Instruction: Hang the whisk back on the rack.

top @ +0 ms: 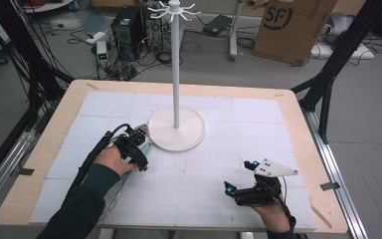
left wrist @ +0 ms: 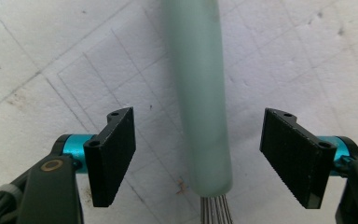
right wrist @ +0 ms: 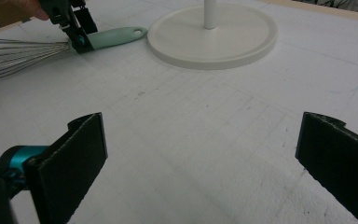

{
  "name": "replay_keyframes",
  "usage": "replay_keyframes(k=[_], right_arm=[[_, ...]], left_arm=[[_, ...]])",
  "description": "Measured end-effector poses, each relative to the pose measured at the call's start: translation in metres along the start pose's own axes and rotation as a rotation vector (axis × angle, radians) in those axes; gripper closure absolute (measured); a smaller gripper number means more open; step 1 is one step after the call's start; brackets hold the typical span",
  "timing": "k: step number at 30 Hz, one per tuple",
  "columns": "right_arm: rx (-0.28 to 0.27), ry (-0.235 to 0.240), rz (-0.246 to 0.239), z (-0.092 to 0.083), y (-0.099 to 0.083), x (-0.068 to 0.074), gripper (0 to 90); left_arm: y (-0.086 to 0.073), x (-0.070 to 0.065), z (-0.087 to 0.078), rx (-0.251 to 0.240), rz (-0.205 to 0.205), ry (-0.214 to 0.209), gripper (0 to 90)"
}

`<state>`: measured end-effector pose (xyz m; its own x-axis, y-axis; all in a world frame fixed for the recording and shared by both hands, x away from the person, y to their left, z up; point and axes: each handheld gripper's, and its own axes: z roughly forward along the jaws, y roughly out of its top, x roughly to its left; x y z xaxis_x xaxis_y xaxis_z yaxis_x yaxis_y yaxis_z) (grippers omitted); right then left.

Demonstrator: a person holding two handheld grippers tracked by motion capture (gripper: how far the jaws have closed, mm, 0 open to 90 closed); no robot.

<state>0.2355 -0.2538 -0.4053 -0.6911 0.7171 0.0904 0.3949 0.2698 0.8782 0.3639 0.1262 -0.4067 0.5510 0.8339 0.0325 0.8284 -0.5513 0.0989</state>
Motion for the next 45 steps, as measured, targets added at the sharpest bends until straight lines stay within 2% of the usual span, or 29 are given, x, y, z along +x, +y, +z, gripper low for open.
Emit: replay_keyframes(k=[5,11,13,22,31,34,37,45], right_arm=[[0.002,-0.003,0.003,0.000,0.000,0.000,0.8],[0.001,-0.003,0.004,-0.001,0.000,0.000,0.8],[0.001,-0.003,0.004,-0.001,0.000,0.000,0.8],[0.002,-0.003,0.002,-0.001,0.000,0.000,0.9],[0.001,-0.002,0.003,-0.001,0.000,0.000,0.9],[0.000,-0.002,0.001,-0.001,0.000,0.000,0.9],[-0.003,-0.001,0.003,-0.002,0.000,0.000,1.0],[-0.002,0.000,0.002,-0.002,0.000,0.000,1.1]], left_arm=[[0.002,-0.003,0.003,0.014,0.005,0.016,30.7],[0.002,-0.005,0.005,0.022,0.010,0.042,42.5],[0.001,-0.006,0.004,0.020,0.011,0.046,43.9],[0.001,-0.009,0.003,0.025,0.028,0.020,64.4],[0.002,-0.002,0.004,0.029,0.019,-0.034,66.2],[0.001,0.000,0.004,0.024,0.016,-0.019,67.5],[-0.002,0.006,0.004,0.008,0.013,-0.043,69.7],[-0.004,0.005,0.003,-0.003,0.043,-0.042,69.8]])
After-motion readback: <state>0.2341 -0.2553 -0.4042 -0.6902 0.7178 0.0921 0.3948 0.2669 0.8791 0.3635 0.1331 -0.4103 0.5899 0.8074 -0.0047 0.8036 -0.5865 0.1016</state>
